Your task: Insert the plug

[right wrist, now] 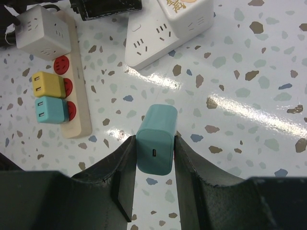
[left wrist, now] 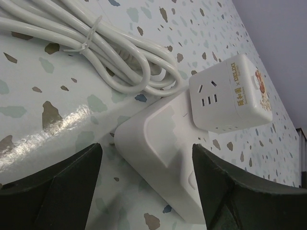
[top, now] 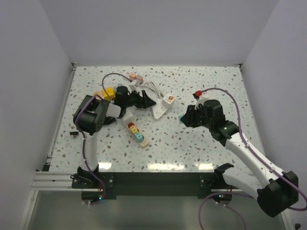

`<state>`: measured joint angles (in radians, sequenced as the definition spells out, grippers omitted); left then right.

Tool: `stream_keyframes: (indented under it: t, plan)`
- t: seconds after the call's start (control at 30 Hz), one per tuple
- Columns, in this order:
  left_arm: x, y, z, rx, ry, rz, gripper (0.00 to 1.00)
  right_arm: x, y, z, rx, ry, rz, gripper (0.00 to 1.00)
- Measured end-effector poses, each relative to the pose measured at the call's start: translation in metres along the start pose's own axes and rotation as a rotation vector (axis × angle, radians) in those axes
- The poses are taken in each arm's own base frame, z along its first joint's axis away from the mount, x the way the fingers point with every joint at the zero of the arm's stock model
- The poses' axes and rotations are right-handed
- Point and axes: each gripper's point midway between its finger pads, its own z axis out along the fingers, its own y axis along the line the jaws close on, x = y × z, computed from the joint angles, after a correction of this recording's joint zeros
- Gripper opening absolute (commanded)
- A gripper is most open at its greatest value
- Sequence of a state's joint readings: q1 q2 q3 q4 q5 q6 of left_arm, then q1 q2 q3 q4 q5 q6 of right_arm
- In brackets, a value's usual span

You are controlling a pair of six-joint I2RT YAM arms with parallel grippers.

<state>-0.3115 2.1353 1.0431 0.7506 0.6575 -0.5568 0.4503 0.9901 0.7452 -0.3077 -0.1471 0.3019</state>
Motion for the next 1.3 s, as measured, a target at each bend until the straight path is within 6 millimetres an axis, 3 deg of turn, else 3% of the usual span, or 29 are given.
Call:
stream_keyframes:
  t: [0.17,0.37,0.6,0.83,1.3]
  plan:
    - [0.001,-0.002,0.003,0.021,-0.009,-0.029,0.66,-0.002,0.001,-0.003,-0.004,-0.012,-0.006,0.0]
    - [-0.004,-0.006,0.004,0.047,-0.032,-0.074,0.35,-0.002,0.001,-0.003,-0.005,-0.014,-0.009,0.0]
    - [-0.011,-0.018,0.002,0.075,-0.094,-0.08,0.11,0.001,-0.002,-0.003,0.005,-0.009,-0.008,0.0]
    - [-0.006,-0.033,-0.01,0.049,-0.178,-0.097,0.0,0.003,-0.003,-0.002,0.012,-0.006,-0.007,0.0]
    - [0.016,-0.05,-0.016,-0.043,-0.253,-0.137,0.0,0.007,-0.008,0.001,0.031,0.001,-0.005,0.0]
